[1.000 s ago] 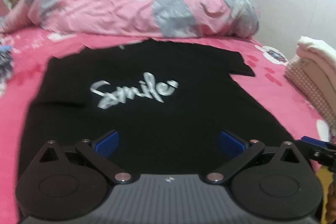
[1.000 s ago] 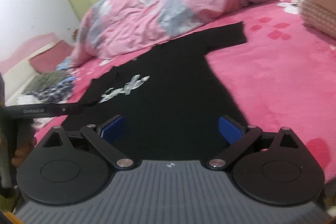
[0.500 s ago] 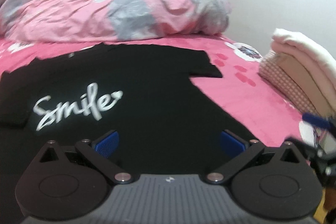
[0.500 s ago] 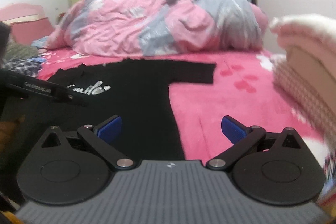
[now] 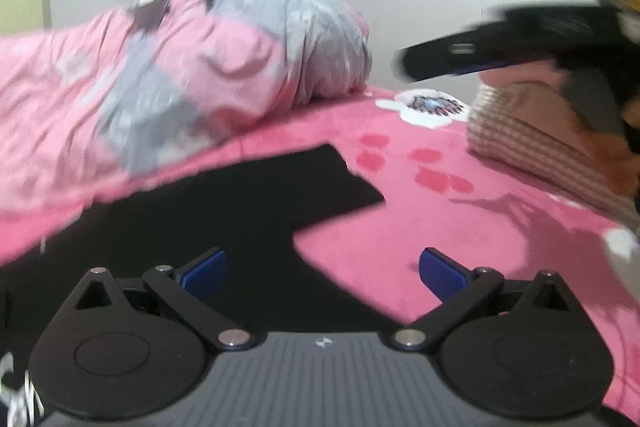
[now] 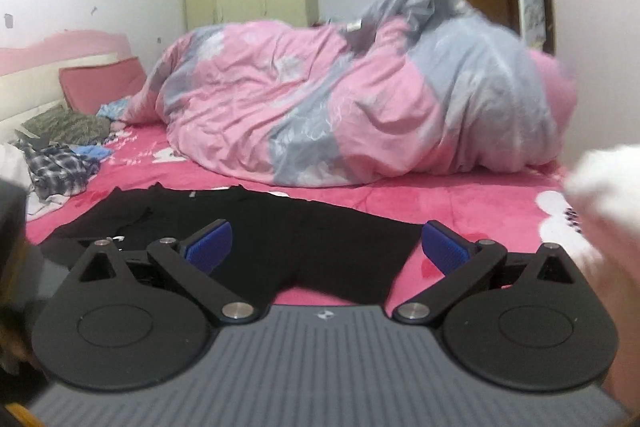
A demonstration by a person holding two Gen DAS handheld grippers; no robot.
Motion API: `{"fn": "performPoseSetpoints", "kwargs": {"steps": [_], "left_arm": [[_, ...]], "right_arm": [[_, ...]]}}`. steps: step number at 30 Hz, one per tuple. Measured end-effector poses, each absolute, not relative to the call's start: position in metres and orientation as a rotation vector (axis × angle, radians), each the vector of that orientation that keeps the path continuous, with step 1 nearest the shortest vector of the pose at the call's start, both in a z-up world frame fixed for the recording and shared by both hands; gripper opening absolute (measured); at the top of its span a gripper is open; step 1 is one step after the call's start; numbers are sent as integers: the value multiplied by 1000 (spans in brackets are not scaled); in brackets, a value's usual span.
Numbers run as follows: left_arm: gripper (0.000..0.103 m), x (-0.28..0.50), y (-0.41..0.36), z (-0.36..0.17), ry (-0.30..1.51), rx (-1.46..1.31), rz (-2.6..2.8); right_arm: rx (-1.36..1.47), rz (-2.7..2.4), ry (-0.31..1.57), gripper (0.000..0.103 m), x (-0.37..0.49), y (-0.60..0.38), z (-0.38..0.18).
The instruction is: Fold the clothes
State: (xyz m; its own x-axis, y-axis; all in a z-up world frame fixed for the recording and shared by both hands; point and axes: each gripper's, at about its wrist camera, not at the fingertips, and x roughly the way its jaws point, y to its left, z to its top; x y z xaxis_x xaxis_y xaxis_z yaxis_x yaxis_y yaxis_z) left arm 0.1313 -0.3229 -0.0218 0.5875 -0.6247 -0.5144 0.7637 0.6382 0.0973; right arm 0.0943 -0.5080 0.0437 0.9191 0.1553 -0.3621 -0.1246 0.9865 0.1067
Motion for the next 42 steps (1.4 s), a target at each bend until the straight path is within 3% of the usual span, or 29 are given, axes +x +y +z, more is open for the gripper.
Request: {"fn": "performPoseSetpoints", "kwargs": {"steps": [4,6,8,13,18,22,23,25,28,34,42], "left_arm": [[100,152,-370,-32,386,429,-861],[90,164,-389,-41,399,458,-890],[72,173,-403,-48,427,485,-921],[62,180,-425,-61,444,547,-978],[52,176,-438,-65,426,610,-997],[20,180,-444,-67,457,604,-1008],[14,181,-444,-68,466,598,-1011],[9,182,-445,-68,475,587,-1012],[4,183,-442,-65,478,550,-1001],[3,191,-420,-38,482,391,-970],[3,206,-347,0,518,45,-876]], "right_arm": [[211,149,468,100,166,-543,30],[298,155,503,97,195,-558,17],[352,147,535,93,218,-568,4],[394,104,621,72,261,-576,-26],[411,67,676,59,288,-581,-44],[419,53,719,42,303,-583,-58],[421,44,722,40,305,-583,-61],[426,27,727,26,308,-584,-65],[437,27,714,4,307,-586,-63],[461,57,667,3,299,-586,-46],[375,157,607,3,295,-538,22]]}}
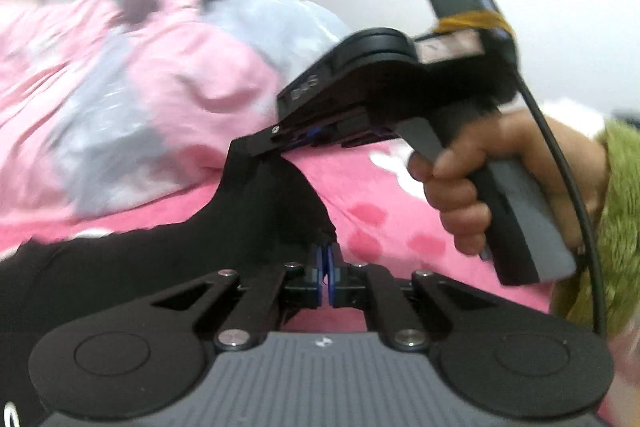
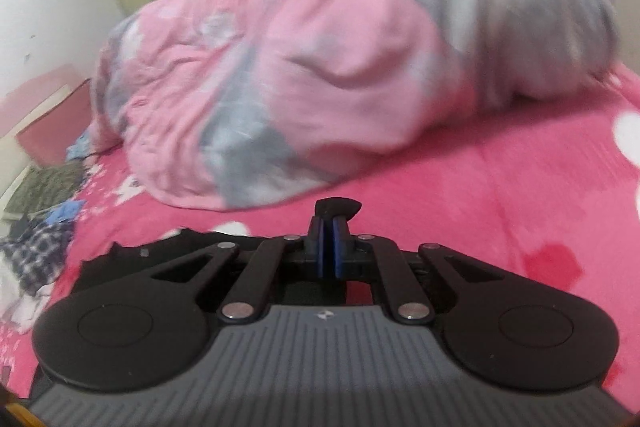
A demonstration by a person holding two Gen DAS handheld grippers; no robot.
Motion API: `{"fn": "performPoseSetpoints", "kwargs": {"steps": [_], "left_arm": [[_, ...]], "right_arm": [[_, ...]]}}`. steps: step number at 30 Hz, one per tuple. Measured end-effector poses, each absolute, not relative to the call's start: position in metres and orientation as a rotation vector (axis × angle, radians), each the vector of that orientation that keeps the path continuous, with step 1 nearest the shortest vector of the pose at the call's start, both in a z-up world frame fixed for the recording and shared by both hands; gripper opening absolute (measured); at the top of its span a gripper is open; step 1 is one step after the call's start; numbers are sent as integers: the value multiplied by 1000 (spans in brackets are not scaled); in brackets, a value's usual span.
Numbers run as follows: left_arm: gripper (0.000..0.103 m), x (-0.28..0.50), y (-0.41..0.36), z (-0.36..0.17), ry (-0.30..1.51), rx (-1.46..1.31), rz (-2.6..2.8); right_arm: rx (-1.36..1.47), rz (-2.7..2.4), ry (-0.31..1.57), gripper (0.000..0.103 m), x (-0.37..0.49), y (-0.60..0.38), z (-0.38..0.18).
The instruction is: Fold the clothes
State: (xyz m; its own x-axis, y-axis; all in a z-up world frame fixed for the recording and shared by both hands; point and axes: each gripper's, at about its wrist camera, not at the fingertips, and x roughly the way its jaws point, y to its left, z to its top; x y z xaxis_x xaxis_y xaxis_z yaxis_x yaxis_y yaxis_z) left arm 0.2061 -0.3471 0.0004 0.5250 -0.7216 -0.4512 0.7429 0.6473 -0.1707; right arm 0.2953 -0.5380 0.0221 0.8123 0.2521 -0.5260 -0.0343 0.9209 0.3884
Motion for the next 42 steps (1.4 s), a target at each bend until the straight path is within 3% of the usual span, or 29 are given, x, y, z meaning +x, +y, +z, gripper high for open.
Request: {"fn": "performPoseSetpoints", "kwargs": {"steps": [5,9,12,15,21,27,32,34,42], "left_arm": [[3,218,-286,15,562,-169,-784],[5,228,-235,10,656,-274,-693],[22,240,-189,-3,758,-390,-641],[24,247,-143,-8,810,-497,-589],[24,244,-73,18,737,-549,-535],[25,237,-42,43,697,-517,-531],[35,242,-50,48,711,-444,-530],[36,248,-60,44,730,-418,-536],[37,299,-116,6,822,-301,-543]], "right_arm": [[288,261,618,3,310,-472,53],[250,344,681,4,331,-413,46],[258,394,738,10,346,-373,33],[329,421,757,16,339,-359,26],[579,439,636,17,265,-411,68],[715,489,448,19,124,-462,142],[658,559,357,35,41,-452,182],[600,570,398,42,41,-434,174],[22,405,566,42,129,-336,46]]}}
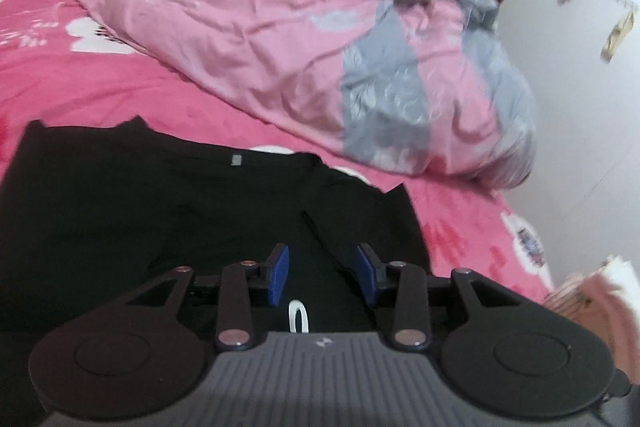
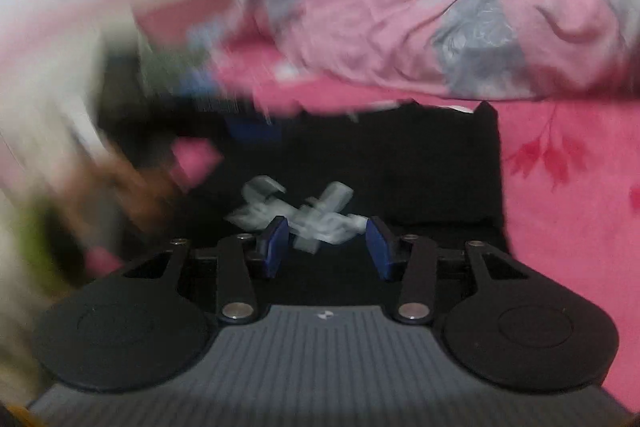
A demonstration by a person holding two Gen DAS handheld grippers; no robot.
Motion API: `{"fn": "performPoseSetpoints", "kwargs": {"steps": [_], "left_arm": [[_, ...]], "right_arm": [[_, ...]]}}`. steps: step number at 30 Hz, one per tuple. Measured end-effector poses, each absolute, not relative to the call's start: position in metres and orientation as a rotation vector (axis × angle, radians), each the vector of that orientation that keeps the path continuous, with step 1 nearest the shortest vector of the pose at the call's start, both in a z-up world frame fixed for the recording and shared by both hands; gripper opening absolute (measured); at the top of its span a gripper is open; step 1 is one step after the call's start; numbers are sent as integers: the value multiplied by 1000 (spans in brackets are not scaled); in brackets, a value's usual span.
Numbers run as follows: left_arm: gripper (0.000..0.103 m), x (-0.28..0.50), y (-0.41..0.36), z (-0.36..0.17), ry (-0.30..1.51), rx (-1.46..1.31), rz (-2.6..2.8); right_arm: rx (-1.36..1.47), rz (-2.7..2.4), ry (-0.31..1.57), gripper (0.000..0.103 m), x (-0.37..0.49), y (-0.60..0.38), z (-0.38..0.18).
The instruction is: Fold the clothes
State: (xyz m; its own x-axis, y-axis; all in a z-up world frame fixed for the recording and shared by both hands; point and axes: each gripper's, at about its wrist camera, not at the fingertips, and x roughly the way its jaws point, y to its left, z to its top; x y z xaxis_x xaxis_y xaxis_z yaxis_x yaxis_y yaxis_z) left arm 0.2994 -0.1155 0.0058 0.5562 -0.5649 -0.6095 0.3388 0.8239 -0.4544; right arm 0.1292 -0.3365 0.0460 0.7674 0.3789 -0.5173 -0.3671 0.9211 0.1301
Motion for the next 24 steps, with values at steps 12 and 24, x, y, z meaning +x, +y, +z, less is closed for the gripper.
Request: {"fn": "performPoseSetpoints", "kwargs": {"steps": [12,24], "left_arm": [[41,382,-181,-49,902,-229,-583],[3,373,-196,-50,787,-88,-535]], "right_arm": [[-266,274,621,36,211,-297,-54],[-248,271,579,8,209,-298,-61]]}}
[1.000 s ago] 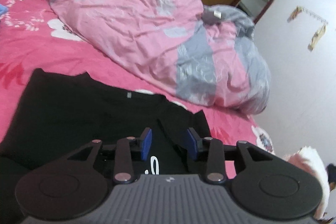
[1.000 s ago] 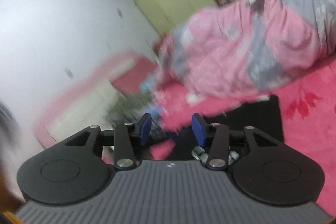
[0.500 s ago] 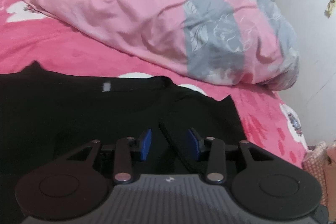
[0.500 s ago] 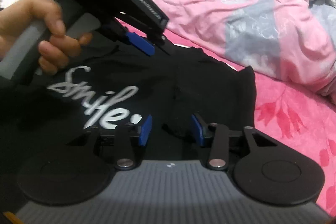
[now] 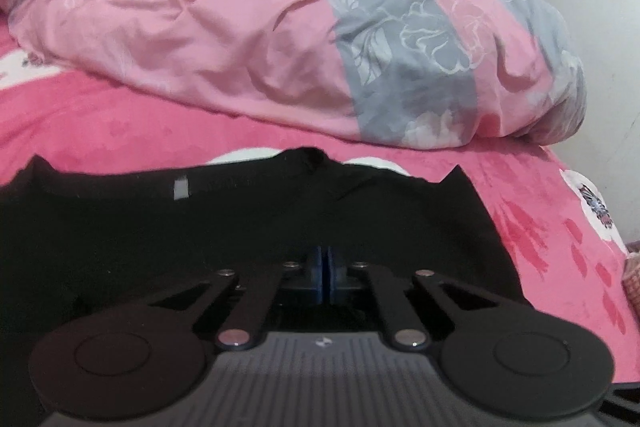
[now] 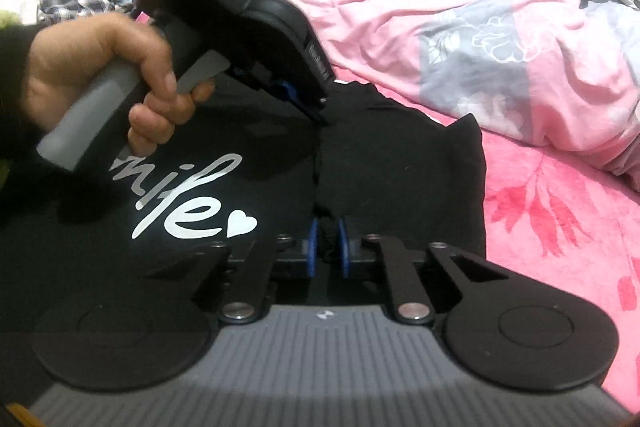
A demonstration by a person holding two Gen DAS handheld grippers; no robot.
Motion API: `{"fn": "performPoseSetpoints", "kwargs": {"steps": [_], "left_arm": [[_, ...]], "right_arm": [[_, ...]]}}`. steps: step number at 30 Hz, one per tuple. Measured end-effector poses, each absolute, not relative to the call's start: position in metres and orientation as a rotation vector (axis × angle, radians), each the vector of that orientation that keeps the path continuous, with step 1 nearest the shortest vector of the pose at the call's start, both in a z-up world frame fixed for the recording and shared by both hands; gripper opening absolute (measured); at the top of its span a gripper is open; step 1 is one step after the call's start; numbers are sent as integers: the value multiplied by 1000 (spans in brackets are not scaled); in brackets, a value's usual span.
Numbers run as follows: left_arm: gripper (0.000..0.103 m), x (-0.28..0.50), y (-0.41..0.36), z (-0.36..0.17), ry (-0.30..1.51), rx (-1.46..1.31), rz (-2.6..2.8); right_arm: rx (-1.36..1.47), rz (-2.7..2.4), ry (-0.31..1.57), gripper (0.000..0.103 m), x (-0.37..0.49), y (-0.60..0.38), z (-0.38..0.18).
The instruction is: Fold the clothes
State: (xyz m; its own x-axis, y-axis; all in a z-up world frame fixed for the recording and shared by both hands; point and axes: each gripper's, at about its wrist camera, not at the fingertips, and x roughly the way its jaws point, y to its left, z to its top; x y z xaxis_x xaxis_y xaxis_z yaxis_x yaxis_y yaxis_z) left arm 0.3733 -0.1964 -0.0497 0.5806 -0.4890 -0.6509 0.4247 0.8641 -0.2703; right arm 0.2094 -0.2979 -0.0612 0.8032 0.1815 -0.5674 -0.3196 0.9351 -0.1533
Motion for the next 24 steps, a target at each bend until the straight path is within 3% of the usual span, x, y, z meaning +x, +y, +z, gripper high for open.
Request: {"fn": "performPoseSetpoints", "kwargs": {"steps": [8,24], "left_arm": [[2,353,-186,-29,668,-79,-479],[3,336,-170,-50,678,-80,-315]], "right_arm": [[-240,314,539,8,196,-296,-49],[-188,390,560,8,193,-302,-57]]}}
